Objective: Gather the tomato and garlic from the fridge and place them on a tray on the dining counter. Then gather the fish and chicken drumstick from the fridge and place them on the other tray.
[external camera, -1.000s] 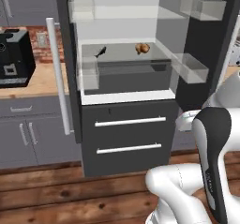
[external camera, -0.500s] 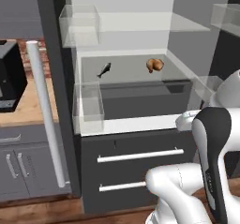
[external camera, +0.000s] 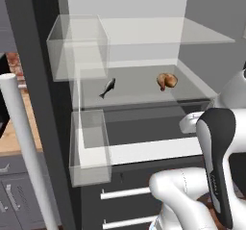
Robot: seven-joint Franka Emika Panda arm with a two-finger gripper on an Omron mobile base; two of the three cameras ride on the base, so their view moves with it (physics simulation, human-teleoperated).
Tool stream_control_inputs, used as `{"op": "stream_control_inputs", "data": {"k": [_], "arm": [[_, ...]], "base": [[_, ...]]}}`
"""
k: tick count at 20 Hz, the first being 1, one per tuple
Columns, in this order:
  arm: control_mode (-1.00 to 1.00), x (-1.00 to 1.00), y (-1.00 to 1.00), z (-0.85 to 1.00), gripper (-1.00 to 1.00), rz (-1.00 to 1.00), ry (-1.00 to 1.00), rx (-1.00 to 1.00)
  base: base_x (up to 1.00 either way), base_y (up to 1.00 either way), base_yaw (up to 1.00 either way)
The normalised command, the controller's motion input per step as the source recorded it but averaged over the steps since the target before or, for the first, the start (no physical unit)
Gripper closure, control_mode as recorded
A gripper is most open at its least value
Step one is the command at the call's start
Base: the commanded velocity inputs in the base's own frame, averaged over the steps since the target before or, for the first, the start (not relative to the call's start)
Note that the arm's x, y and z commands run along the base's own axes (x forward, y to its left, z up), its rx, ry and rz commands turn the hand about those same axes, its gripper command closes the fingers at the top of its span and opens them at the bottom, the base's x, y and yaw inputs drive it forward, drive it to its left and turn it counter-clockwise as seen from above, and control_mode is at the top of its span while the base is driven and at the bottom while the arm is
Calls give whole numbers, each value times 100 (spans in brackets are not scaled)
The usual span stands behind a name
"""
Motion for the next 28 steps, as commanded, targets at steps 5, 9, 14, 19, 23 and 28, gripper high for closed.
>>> {"op": "stream_control_inputs", "data": {"k": [5,9,14,19,23,28], "arm": [[100,0,0,0,-100,0,0,0],[100,0,0,0,-100,0,0,0],[100,0,0,0,-100,0,0,0],[-100,13,-2,0,-100,0,0,0],[-100,78,-20,0,-100,1,-7,4],[-100,82,-14,0,-100,1,-21,1]], "base": [[27,0,-13],[51,0,-10],[44,-6,0],[35,-4,0],[0,0,0],[0,0,0]]}}
